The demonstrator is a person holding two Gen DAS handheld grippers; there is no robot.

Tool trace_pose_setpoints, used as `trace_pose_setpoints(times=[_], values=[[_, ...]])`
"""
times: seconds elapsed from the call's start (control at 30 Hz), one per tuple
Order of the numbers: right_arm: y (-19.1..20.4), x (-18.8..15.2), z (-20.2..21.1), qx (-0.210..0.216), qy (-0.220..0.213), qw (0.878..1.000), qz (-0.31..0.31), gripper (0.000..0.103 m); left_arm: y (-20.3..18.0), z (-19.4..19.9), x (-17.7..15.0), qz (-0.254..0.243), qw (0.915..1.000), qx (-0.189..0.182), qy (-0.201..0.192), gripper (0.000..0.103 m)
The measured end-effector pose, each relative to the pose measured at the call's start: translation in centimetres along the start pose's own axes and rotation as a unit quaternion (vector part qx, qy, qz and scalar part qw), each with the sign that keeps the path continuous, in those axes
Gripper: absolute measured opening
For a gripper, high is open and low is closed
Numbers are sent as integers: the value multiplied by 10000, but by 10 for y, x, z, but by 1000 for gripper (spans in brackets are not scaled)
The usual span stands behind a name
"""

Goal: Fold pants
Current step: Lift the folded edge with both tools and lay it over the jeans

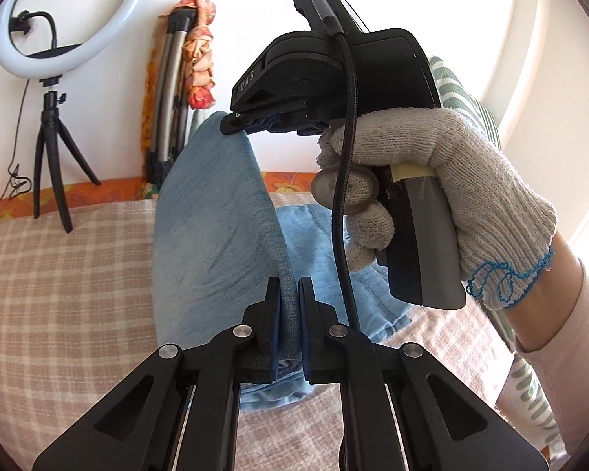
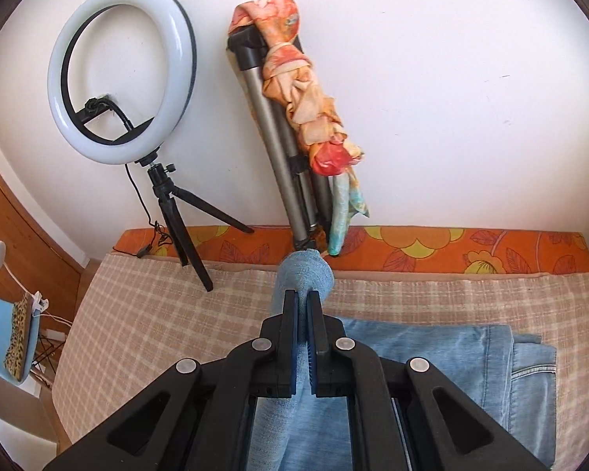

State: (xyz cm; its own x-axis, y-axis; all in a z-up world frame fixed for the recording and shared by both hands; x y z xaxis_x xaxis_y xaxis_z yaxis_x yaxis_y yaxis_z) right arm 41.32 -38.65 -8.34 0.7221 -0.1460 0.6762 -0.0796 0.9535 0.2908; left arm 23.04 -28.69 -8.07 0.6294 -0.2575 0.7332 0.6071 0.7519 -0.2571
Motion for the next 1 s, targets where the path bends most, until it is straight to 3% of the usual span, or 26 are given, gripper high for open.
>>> trace_pose_setpoints(times=[0.47, 0.83, 1.0], values=[[-137, -17, 39, -303, -191, 9980, -528, 1, -89, -86, 10, -221, 9960, -794, 352, 7], [-209, -35, 31, -330, -176, 9958, -832, 1, -123, -152, 5, -363, 9916, -1008, 719, 6], [-230, -44, 33, -318, -208, 9953, -887, 1, -121, -173, 4, -435, 9896, -1090, 836, 6]])
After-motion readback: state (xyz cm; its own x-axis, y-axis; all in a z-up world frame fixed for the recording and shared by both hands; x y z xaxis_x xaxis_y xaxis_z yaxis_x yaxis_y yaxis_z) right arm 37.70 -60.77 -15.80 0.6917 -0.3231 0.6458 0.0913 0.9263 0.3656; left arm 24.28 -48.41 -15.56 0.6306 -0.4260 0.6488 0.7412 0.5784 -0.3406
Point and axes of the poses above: each gripper's, at about its wrist camera, not at the fingertips, and z roughly against the way its jaws point, y to its left, x to its top, the point moved 4 cm from there along -z, roughly the way its jaws point, and after that the axes turned 3 degrees about x, right-handed, at the moved point
